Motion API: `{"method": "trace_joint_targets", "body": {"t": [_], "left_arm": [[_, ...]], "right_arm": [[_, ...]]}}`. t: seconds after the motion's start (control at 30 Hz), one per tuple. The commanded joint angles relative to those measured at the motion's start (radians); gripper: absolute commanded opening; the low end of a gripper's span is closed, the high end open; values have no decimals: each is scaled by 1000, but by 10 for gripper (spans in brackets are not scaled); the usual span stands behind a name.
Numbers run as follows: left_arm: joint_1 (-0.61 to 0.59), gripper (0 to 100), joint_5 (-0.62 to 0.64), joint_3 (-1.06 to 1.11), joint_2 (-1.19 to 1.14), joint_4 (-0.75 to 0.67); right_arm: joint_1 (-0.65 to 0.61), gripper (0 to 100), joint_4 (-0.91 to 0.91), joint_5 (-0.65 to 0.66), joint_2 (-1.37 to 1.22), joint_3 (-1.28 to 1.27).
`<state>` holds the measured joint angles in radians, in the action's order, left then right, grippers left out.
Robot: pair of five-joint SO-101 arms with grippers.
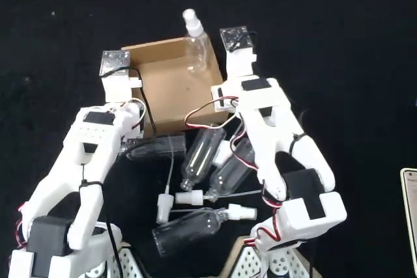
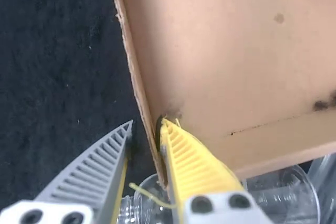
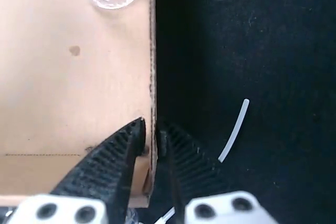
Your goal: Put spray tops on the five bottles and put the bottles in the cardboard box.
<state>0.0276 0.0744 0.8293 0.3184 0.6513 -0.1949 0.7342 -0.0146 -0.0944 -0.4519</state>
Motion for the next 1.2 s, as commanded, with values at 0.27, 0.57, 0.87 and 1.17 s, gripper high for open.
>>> {"method": "trace_joint_targets", "body": {"t": [0.27, 0.57, 0.87, 1.17], "left_arm": [[-8, 68, -6, -68, 48, 15], [-8, 68, -60, -91, 38, 15], [-10, 68, -60, -97, 37, 12], [-10, 68, -60, -97, 37, 12]], "right_arm": [[12, 10, 35, -9, 16, 12], [11, 10, 86, -17, 16, 12], [-6, 10, 114, -18, 16, 7], [-32, 10, 147, -58, 16, 8]]}}
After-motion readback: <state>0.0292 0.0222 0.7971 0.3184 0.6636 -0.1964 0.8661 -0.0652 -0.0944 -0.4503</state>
